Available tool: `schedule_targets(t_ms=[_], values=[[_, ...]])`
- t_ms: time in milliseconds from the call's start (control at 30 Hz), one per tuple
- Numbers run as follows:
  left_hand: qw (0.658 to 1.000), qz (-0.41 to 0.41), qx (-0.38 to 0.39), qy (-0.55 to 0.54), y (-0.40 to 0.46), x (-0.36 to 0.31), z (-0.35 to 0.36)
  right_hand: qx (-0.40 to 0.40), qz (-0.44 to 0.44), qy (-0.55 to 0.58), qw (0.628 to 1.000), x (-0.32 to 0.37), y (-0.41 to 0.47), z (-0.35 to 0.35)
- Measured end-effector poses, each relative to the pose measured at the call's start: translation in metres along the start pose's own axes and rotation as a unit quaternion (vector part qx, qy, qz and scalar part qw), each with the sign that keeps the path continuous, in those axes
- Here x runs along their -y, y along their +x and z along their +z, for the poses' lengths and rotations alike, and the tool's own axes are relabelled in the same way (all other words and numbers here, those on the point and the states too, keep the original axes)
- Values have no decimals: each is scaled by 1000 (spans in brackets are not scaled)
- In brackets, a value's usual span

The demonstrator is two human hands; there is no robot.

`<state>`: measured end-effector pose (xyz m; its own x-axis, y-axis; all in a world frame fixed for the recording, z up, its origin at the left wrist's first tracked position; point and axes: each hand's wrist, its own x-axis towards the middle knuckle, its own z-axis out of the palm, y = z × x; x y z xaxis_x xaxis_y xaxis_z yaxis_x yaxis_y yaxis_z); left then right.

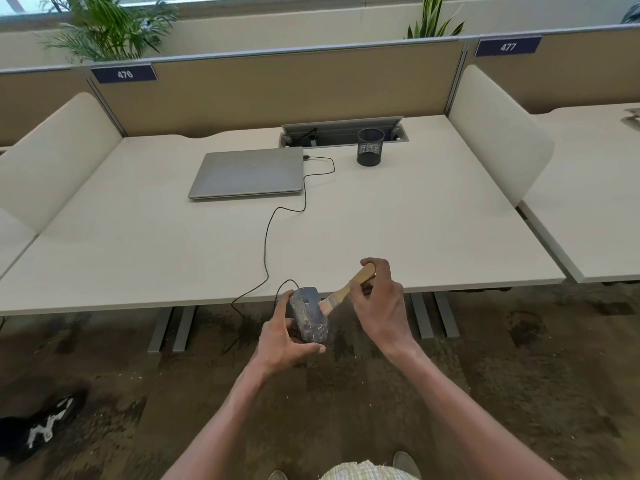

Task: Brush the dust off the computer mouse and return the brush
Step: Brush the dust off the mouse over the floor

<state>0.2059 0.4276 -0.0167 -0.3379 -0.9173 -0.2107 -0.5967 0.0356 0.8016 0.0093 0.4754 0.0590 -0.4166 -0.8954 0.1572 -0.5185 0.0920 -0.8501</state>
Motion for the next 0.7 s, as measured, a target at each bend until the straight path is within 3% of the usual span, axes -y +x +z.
schedule_targets(t_ms=[367, 700], values=[[1000, -5, -16, 7, -6, -9, -1, 10, -57, -34, 998, 0, -20, 5], [1000, 2, -19, 8, -5, -15, -4, 23, -45, 0, 999, 1, -26, 6]])
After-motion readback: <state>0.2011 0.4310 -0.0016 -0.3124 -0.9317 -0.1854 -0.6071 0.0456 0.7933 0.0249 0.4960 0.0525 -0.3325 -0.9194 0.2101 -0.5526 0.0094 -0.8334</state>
